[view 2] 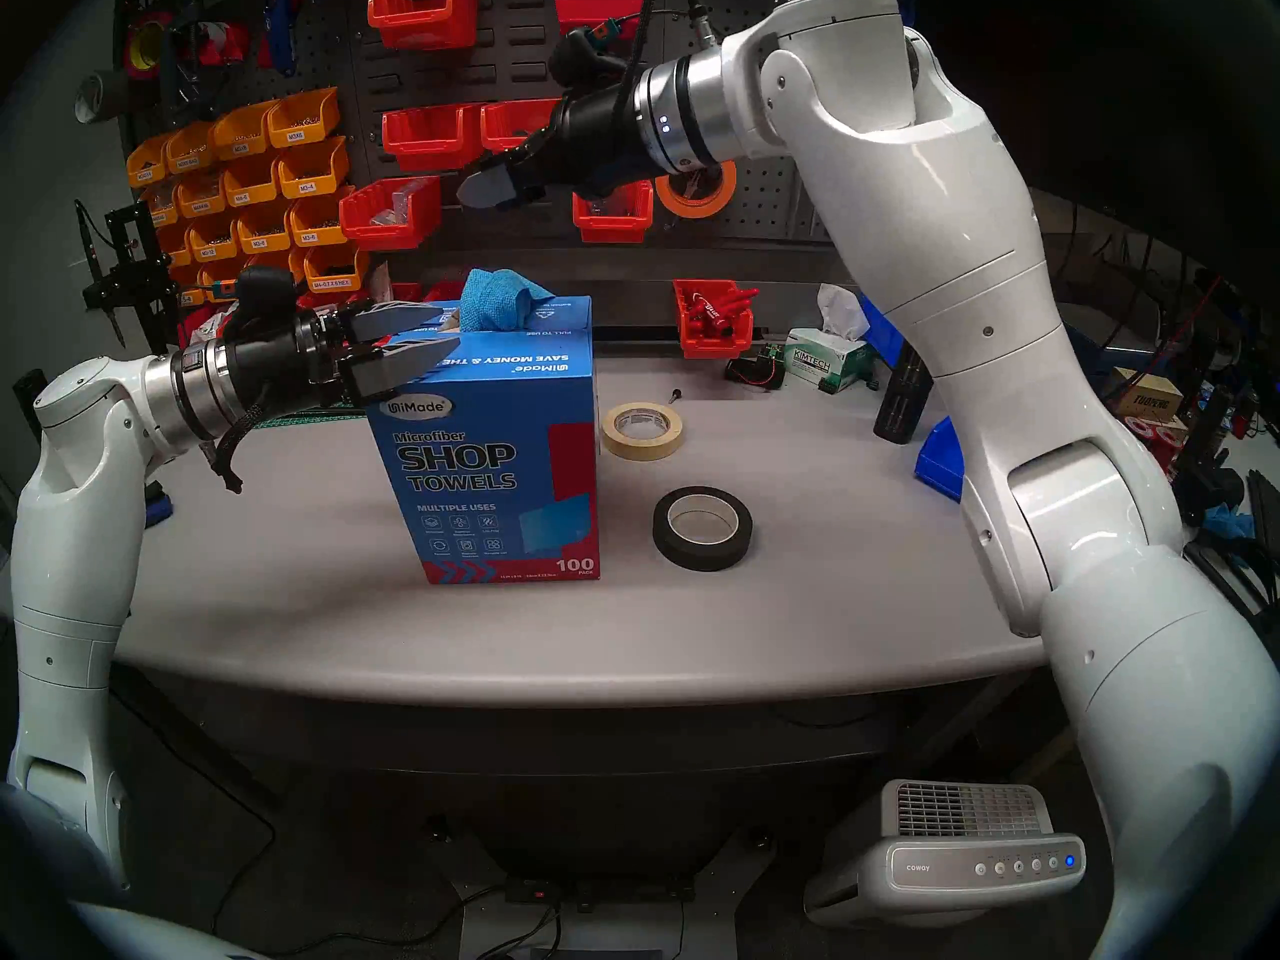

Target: Take out a shop towel

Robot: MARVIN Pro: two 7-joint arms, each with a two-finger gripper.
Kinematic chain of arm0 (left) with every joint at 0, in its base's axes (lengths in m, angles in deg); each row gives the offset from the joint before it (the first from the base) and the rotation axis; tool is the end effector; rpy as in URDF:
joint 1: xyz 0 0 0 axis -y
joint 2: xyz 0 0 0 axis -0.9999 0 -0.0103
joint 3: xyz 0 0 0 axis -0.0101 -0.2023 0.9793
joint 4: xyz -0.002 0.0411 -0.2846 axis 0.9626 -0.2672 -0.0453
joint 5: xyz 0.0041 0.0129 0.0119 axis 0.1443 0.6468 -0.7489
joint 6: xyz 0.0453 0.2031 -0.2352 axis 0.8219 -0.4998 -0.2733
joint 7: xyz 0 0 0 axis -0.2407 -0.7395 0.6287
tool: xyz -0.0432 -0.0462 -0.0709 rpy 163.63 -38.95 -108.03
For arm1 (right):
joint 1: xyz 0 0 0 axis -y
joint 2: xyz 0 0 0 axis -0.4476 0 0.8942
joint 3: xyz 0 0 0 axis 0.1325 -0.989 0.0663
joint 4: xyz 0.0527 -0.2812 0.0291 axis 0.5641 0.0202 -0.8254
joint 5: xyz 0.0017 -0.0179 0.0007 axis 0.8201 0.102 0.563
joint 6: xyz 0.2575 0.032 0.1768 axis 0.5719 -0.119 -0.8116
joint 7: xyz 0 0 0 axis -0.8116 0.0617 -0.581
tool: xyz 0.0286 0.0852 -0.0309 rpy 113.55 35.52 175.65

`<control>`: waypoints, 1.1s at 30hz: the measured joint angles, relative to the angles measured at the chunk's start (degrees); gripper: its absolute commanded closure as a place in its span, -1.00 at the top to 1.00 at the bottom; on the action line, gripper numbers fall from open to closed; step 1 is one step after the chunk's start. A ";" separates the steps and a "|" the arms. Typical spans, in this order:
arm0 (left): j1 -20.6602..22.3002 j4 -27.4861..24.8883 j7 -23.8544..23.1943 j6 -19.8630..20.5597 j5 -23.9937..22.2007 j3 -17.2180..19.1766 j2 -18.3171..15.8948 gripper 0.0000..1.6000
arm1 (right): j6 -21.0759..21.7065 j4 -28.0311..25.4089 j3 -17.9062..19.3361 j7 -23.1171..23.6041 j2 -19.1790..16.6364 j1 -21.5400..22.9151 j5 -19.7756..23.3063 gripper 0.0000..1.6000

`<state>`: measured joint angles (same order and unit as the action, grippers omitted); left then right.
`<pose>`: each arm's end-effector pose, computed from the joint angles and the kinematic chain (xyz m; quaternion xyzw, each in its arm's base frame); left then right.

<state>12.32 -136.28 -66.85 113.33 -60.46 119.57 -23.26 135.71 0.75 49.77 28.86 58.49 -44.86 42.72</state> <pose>0.3803 0.1026 -0.0545 0.5904 -0.3534 0.6152 0.3847 0.4693 0.1208 0.1214 -0.6333 -0.4993 -0.5121 0.2958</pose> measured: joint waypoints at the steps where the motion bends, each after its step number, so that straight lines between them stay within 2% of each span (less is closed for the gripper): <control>1: -0.01 0.03 -0.06 -0.02 0.00 0.02 -0.02 1.00 | 0.00 -0.13 -0.22 0.39 -0.16 0.21 0.34 1.00; 10: 0.00 0.21 -0.70 -0.28 0.01 -0.05 -0.26 1.00 | 0.00 -1.37 -4.95 1.06 -3.28 2.01 4.97 1.00; 22: 0.38 -0.11 -0.77 0.52 0.07 -0.59 -1.13 1.00 | 0.00 -2.20 -8.25 -0.11 -7.16 3.41 10.18 1.00; 33: 0.74 -0.48 -0.66 1.00 0.06 -1.18 -1.45 1.00 | 0.00 -2.38 -15.31 -2.46 -10.32 5.45 16.19 1.00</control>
<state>13.06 -136.76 -67.50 114.34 -60.40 118.39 -24.72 135.71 -1.63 34.46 26.40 48.18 -39.41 58.91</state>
